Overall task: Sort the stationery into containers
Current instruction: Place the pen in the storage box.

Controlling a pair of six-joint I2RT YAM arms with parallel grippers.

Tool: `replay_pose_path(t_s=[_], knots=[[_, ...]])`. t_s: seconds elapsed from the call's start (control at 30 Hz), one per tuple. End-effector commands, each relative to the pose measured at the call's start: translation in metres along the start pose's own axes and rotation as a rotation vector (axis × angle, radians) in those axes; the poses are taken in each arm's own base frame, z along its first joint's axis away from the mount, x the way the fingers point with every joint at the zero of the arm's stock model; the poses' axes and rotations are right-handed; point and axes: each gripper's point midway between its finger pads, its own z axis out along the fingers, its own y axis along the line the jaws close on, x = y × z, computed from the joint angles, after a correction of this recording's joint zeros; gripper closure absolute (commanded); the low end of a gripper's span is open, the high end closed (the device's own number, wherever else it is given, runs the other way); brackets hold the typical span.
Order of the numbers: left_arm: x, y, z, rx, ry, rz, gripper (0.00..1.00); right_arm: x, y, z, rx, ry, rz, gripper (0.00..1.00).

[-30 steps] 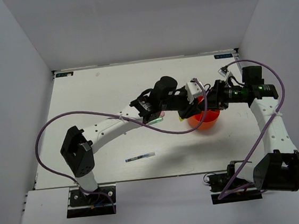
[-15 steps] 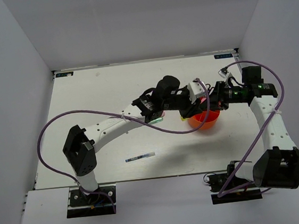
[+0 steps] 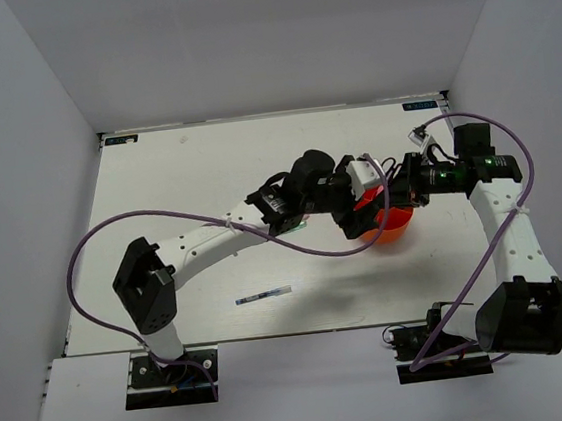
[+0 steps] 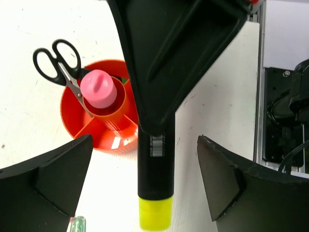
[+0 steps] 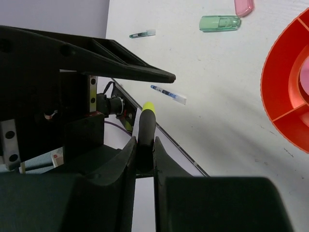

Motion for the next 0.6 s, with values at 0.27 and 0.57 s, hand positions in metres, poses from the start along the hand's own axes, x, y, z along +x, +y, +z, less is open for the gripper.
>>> replay_pose_path(t_s=[0.27,0.57], knots=[[-0.017,-0.004,-0.093,-0.153,-0.039,0.043,0.01,-0.034,-0.013,-0.035,0.272,-0.138,-0.238,1.00],[0.035,0.010,-0.210,-0.480,0.122,-0.242,0.01,-0.081,-0.041,-0.096,0.693,-0.195,-0.538,1.00]])
